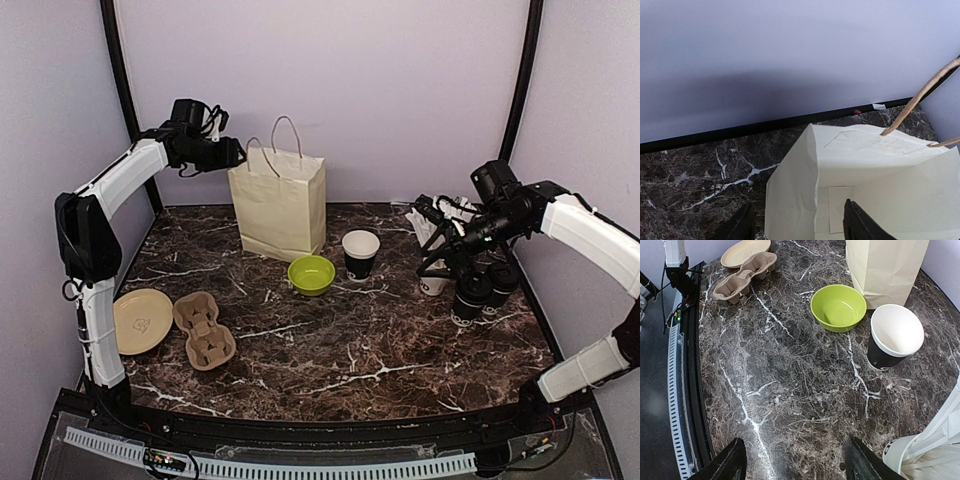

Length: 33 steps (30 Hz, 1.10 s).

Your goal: Pack the takeout coffee

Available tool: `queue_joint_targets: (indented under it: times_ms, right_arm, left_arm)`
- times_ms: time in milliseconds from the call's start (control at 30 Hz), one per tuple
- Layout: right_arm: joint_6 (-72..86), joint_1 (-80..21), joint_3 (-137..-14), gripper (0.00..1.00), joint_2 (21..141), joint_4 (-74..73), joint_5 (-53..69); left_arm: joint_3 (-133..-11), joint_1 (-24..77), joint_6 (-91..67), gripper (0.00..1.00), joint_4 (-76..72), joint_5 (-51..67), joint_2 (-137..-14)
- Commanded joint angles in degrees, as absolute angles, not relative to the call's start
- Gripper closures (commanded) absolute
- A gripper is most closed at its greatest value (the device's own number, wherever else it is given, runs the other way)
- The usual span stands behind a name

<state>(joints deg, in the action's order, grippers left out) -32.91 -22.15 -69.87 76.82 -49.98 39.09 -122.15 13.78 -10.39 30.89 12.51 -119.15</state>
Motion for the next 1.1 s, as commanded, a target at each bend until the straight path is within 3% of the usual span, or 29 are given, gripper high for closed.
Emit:
queue_joint_targets:
  times_ms: [0,467,667,867,1067]
  right_arm:
    - [-32.18,-22.59,-69.54,0.33,76.20,-47.89,38.85]
    - [-31.93,-22.59,-69.17,0.33,76.38,-47.90,37.54]
    - [-31.83,-22.59,-68.99,0.33,75.94,-47.91,37.37]
    - [-31.69,-22.59,-68.93,0.33,75.87,-47.98,37.09]
    - [-31.48,-22.59,-68.39,0.33,75.58,-47.51,36.43]
  left_arm:
    - [-124.36,14.01,-11.84,0.45,30.02,14.58,-118.26]
    - [-126.00,14.05,-10.46,0.70,33.45,14.21,-119.40]
    - [-126.21,14.06,-9.91,0.89,33.36,12.60,-117.29]
    - [-125.69,14.06,-9.79,0.99,33.24,12.18,-114.56]
    - [-118.79,14.06,-11.24,1.00,31.40,11.89,-108.83]
